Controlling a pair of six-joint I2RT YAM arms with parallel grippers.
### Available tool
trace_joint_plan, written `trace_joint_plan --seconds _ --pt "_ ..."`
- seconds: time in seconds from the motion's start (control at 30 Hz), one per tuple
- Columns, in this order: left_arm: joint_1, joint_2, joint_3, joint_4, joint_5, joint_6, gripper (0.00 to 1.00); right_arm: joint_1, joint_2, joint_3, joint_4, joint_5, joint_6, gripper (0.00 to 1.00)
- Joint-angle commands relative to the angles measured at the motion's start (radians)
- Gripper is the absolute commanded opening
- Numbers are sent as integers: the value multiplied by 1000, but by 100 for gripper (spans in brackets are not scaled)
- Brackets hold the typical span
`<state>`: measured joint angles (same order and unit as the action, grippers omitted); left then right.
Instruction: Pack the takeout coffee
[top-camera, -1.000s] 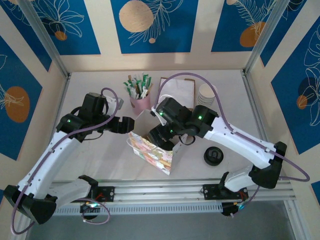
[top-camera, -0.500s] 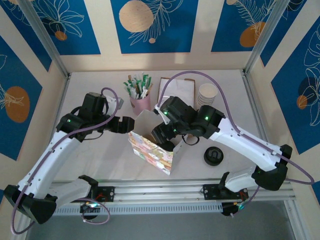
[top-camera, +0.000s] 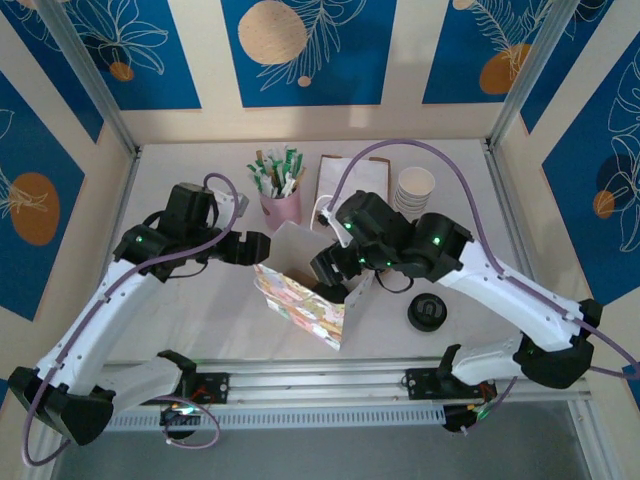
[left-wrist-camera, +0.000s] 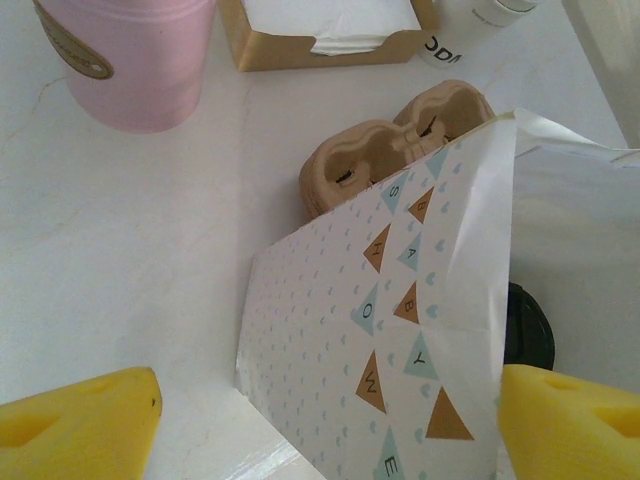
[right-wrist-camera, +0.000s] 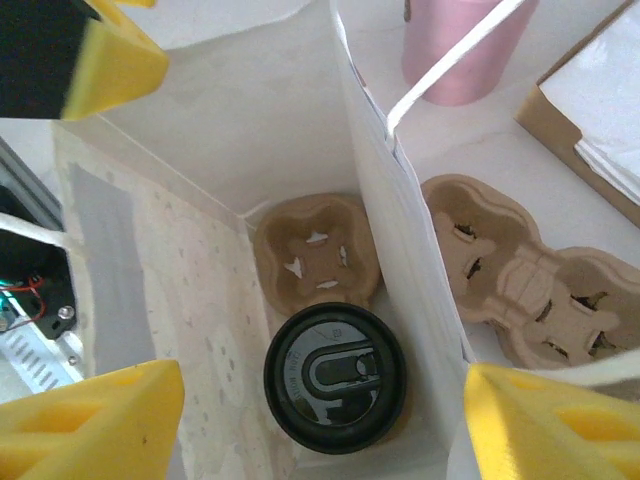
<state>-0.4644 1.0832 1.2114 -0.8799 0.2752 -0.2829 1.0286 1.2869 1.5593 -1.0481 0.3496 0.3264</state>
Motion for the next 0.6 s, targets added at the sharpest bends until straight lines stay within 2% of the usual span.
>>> trace_joint_plan --seconds 0.0,0.2,0.3,0.4,0.57 --pt "-17 1 34 -8 -11 -16 86 8 -60 7 45 -28 -5 74" --pt "-19 0 38 5 10 -21 87 11 -172 -55 181 -34 -60 77" --pt "-19 -3 46 18 32 -25 94 10 -249 -107 303 -32 -101 79" --pt "-19 -7 61 18 20 -24 99 9 -314 -151 395 12 -135 79" --pt "-19 -37 85 36 -10 -39 100 -13 -388 -212 493 113 -166 81"
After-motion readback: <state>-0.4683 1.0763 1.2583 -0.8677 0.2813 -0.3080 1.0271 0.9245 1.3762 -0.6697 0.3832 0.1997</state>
